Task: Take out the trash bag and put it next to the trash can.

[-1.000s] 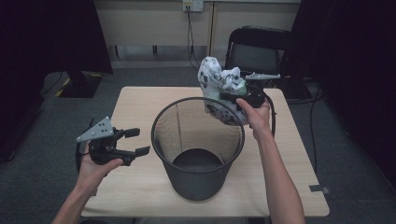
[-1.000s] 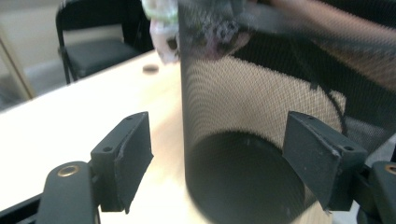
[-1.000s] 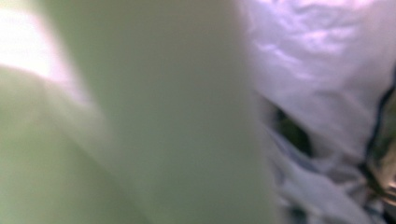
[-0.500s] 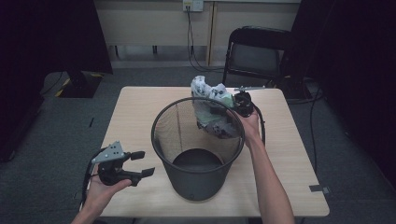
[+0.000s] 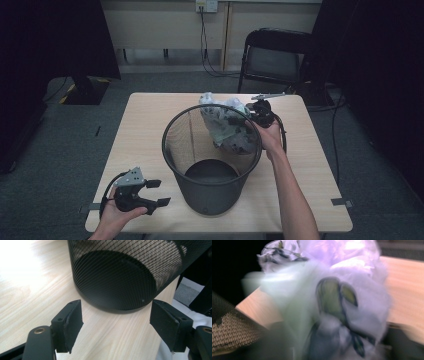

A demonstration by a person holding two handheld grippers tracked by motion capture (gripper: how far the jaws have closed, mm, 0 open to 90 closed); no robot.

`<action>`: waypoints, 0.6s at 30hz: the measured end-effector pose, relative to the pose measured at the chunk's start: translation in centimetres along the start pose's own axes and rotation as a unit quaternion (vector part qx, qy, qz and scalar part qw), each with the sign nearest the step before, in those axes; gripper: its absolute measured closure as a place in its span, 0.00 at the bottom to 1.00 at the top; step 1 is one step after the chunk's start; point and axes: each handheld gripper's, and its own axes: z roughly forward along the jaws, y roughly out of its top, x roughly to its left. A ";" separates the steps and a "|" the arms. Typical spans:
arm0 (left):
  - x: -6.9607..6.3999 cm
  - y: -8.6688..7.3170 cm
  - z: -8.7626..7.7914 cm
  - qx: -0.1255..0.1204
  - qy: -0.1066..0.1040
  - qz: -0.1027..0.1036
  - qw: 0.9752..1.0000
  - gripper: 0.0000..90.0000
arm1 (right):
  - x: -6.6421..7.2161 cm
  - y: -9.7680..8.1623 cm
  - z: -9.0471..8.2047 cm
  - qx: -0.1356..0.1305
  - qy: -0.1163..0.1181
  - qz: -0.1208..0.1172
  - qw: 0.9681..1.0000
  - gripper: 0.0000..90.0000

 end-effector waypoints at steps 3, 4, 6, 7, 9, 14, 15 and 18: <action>0.1 -0.1 0.1 0.004 0.001 -0.002 1.000 0.28 | 0.3 0.2 -0.1 0.005 -0.009 -0.004 1.000 0.75; 0.1 -0.2 0.2 0.005 0.003 -0.003 1.000 0.29 | 0.5 0.4 -0.1 0.006 -0.006 -0.015 1.000 0.79; 0.1 -0.2 0.3 0.008 0.002 -0.002 1.000 0.29 | 0.9 0.9 -0.2 -0.007 -0.002 -0.015 1.000 0.83; 0.1 -0.3 0.4 0.010 0.001 -0.002 1.000 0.29 | 1.3 1.5 -0.4 -0.036 0.018 -0.015 0.999 0.83; 0.1 -0.3 0.4 0.012 0.000 -0.001 1.000 0.29 | 1.5 1.8 -0.6 -0.057 0.032 -0.016 0.998 0.82; 0.1 -0.4 0.4 0.013 -0.003 -0.003 1.000 0.29 | 1.5 1.6 0.8 -0.006 0.012 0.003 1.000 0.27; 0.1 -0.4 0.4 0.015 -0.003 -0.003 1.000 0.29 | 0.9 0.7 0.7 -0.008 0.014 0.015 1.000 0.26; 0.2 -0.4 0.6 0.020 -0.003 -0.004 1.000 0.29 | 0.2 -0.3 -0.3 -0.013 0.006 0.031 0.999 0.19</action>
